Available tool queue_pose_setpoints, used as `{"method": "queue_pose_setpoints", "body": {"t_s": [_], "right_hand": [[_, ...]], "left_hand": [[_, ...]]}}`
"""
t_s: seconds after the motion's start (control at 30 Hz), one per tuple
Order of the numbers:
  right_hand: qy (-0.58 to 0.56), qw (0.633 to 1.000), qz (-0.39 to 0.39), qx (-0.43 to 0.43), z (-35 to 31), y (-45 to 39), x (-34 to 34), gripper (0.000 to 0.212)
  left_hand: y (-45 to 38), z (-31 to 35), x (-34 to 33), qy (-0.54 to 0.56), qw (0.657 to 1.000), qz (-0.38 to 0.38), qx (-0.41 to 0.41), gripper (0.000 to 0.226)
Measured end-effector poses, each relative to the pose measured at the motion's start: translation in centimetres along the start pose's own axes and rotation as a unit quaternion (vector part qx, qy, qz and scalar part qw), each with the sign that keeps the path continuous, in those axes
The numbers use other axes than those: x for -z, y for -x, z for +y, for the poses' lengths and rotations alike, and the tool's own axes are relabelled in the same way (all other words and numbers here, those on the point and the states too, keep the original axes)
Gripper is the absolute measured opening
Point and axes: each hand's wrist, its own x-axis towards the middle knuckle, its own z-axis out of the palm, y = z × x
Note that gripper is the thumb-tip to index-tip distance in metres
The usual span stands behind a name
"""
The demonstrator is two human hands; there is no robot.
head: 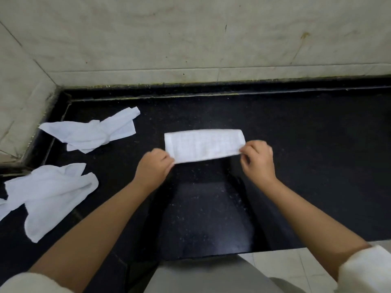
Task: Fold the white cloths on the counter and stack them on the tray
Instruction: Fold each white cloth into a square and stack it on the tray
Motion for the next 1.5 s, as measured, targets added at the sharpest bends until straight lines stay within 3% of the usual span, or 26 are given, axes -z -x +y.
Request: {"method": "queue_pose_setpoints", "body": {"t_s": [0.13,0.2,0.27,0.37,0.43,0.5,0.63,0.87,1.0,1.1,1.2,1.3,1.37,1.43,1.5], "right_hand": [[0.060,0.978,-0.198,0.013,1.2,6.7,-1.7,0.006],[0.063,0.964,-0.259,-0.011,1.2,8.4,-1.6,0.007],[0.079,0.955,-0.285,-0.023,0.9,8.5,-1.4,0.024],[0.067,0.955,-0.260,-0.128,-0.3,7.1,-1.2,0.028],[0.084,0.928,-0.270,-0.243,-1.3,6.1,-1.3,0.026],[0.135,0.891,-0.309,-0.304,-2.0,5.9,-1.8,0.038],[0.174,0.855,-0.346,-0.345,-2.9,5.5,-2.6,0.045],[0.120,0.806,-0.371,-0.445,-3.3,4.2,-3.1,0.028],[0.040,0.808,-0.325,-0.490,-3.3,4.0,-3.2,0.008],[-0.098,0.813,-0.224,-0.528,-3.5,3.9,-2.8,0.016],[-0.183,0.843,-0.121,-0.492,-5.1,3.1,-2.2,0.025],[-0.233,0.882,-0.077,-0.403,-8.3,1.5,-2.5,0.032],[-0.237,0.912,-0.097,-0.320,-10.7,1.0,-3.5,0.029],[-0.222,0.936,-0.133,-0.237,-12.7,0.9,-5.2,0.010],[-0.205,0.944,-0.177,-0.188,-13.9,1.5,-7.2,0.007]], "left_hand": [[4.5,2.0,-3.6,-0.006,0.990,-0.142,-0.001,0.013],[6.0,2.6,-4.6,0.018,0.986,-0.165,0.034,0.009],[6.4,2.6,-4.9,0.041,0.986,-0.149,0.062,0.027],[5.3,2.9,-4.2,0.057,0.988,-0.107,0.099,0.037],[4.1,3.5,-4.1,0.064,0.980,-0.097,0.159,0.032],[3.0,4.0,-4.5,0.075,0.963,-0.142,0.217,0.041],[3.0,4.5,-6.0,0.059,0.941,-0.224,0.247,0.059],[3.3,4.7,-6.3,0.046,0.935,-0.240,0.257,0.060],[3.3,4.8,-6.1,0.043,0.932,-0.247,0.261,0.060],[3.2,4.7,-6.1,0.045,0.933,-0.243,0.260,0.060],[3.1,4.8,-6.1,0.041,0.934,-0.242,0.261,0.060],[3.2,4.7,-6.0,0.051,0.938,-0.226,0.257,0.058],[3.4,4.8,-5.9,0.095,0.937,-0.197,0.271,0.053],[3.7,4.7,-5.8,0.122,0.927,-0.164,0.315,0.050],[4.1,4.3,-5.6,0.108,0.920,-0.151,0.346,0.049]]}}
